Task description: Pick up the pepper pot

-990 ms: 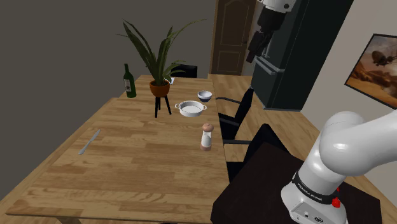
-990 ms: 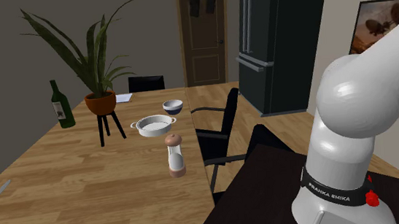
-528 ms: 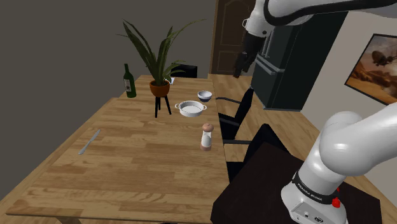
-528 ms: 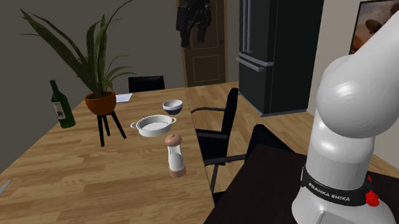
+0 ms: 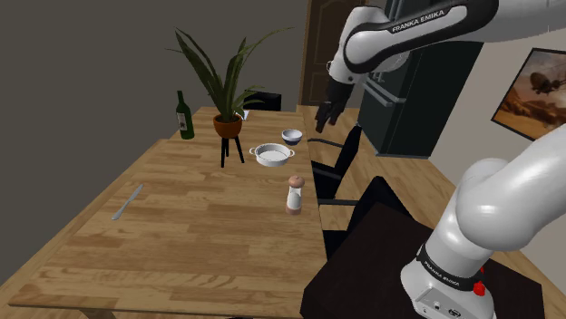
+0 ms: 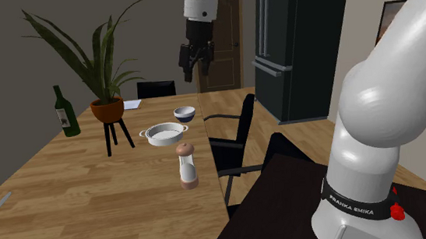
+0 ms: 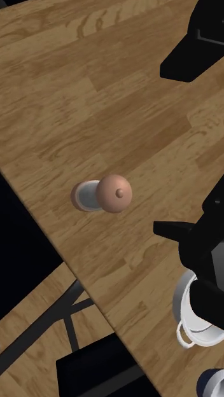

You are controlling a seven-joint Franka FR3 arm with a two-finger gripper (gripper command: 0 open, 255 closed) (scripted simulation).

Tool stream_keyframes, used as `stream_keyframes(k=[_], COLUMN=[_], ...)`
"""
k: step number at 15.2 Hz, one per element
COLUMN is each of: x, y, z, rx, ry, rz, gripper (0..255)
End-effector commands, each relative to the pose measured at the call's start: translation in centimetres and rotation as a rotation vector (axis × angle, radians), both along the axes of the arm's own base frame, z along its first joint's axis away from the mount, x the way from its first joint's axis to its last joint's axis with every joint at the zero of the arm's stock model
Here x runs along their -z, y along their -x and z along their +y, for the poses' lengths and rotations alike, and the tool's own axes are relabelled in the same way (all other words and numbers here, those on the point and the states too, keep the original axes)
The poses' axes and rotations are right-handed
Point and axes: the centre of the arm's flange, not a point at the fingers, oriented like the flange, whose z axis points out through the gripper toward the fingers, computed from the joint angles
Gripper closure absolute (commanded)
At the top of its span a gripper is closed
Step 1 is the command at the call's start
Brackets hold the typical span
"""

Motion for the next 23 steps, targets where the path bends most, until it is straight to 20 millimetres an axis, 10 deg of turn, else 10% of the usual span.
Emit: stream_keyframes(k=[1,19,23], x=[2.6,24.2,26.1], y=[-1.4,-12.5,-12.7], z=[-0.4,-2.4,-2.4], rx=[0.004,0.034,0.034], ry=[-0.014,-0.145,-0.146], rz=[0.008,0.089,0.090], gripper=[0,0,0])
